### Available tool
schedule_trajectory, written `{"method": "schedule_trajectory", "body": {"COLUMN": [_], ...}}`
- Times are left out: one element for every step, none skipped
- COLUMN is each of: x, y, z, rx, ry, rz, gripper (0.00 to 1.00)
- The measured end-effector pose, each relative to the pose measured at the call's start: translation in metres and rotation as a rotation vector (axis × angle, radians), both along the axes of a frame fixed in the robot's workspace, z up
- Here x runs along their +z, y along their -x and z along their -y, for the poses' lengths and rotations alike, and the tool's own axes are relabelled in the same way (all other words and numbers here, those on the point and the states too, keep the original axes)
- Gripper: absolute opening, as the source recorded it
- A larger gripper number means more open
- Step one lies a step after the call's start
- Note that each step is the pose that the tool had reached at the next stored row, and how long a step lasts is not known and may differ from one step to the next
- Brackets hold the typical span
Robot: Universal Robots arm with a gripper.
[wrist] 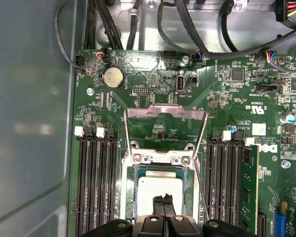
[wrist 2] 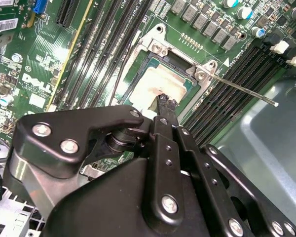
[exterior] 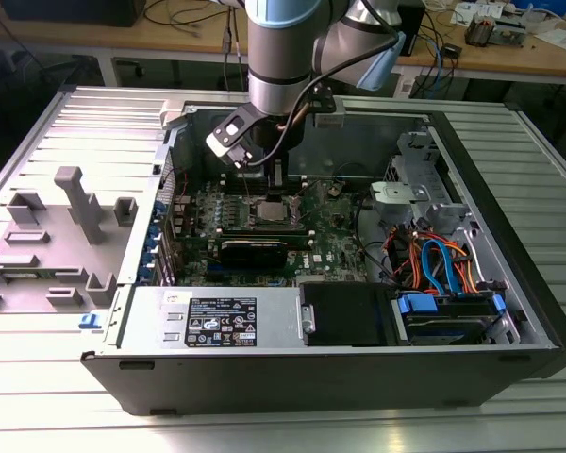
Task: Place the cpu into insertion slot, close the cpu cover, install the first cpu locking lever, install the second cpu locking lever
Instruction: 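Close the cpu cover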
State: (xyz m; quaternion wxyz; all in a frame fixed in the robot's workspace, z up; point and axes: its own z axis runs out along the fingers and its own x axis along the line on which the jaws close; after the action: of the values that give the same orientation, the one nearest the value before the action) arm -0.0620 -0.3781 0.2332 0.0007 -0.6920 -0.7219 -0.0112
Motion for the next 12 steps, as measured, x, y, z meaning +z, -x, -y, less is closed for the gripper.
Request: {"method": "schedule_trajectory", "body": {"x": [0.0001,0.0001,0.0002,0.0002,0.0005,0.0008,0.0014,0.0020,0.0031,0.0031,0.0031,0.0033], "y": [0.0000,0.0000,0.0000,0.0000,0.0000,0.0000,0.0000,0.0000,0.0000,0.0000,0.0000,0.0000], "z": [0.0000,0.0000,0.0000,0.0000,0.0000,0.0000,0.0000,0.0000,0.0000,0.0000,0.0000,0.0000], "rx": [0.000,0.000,0.000,0.000,0.000,0.000,0.000,0.000,0.000,0.000,0.000,0.000], "ry": [0.0000,0.0000,0.0000,0.0000,0.0002,0.0003,0.0003,0.0001,0.0002,-0.0001,-0.0002,0.0001], "rz": [0.0000,0.0000,0.0000,0.0000,-0.0001,-0.0002,-0.0001,0.0000,-0.0001,0.0001,0.0001,-0.0001], "gripper": [0.11,0.11,0.11,0.11,0.11,0.11,0.11,0.11,0.11,0.11,0.11,0.11]}}
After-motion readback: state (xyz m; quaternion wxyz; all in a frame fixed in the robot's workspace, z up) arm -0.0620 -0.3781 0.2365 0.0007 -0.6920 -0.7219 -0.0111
